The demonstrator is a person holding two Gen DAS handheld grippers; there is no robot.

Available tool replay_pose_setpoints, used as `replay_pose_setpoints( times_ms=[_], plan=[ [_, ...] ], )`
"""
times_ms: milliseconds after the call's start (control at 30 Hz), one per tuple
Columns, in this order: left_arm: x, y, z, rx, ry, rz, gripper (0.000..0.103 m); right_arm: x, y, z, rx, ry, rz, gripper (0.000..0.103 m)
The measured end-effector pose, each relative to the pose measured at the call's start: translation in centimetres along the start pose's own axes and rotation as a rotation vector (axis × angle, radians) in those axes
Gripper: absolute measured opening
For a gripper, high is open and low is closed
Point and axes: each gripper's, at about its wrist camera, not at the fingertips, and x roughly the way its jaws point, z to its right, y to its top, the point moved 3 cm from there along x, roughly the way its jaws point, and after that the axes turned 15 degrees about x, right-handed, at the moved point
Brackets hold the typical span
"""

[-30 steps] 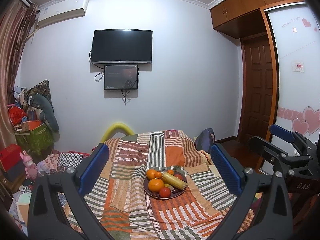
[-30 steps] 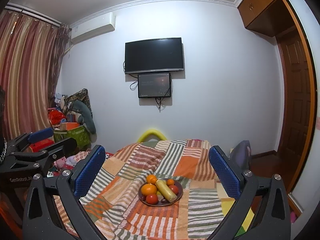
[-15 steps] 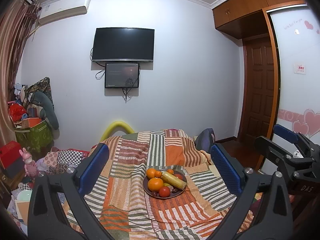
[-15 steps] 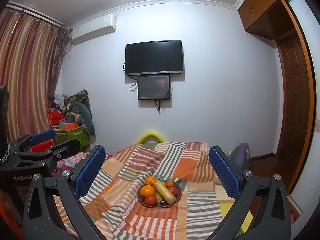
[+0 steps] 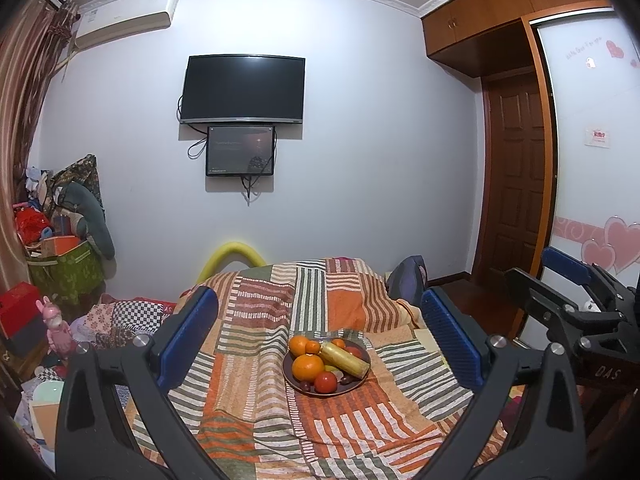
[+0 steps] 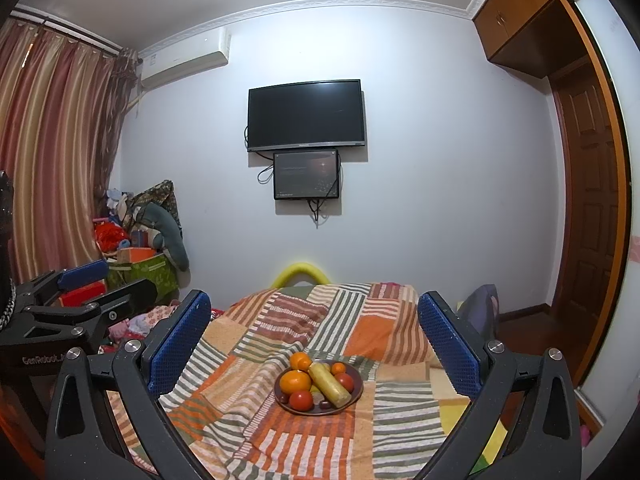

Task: Organize fruits

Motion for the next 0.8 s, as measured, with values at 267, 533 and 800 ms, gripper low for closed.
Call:
replay_pose_setpoints(
  times_ms=[267,533,800],
  plan=[
    [0.12,0.03,0.07,0.000,-0.017,-0.002,0.103,-0.04,0.01,0.01,0.007,-0.005,0.003,0.103],
    [0.10,-0.16,0.14,0.001,-0.021,-0.003,0.103,0.01,-0.03,-0.32,0.003,-0.003,0.000,0.103],
    [0.14,-0.19,0.30,0.008,-0.016,-0.001,0.103,0.27,-0.12,-0.38,0.008,-0.003,-0.006,0.103]
  ],
)
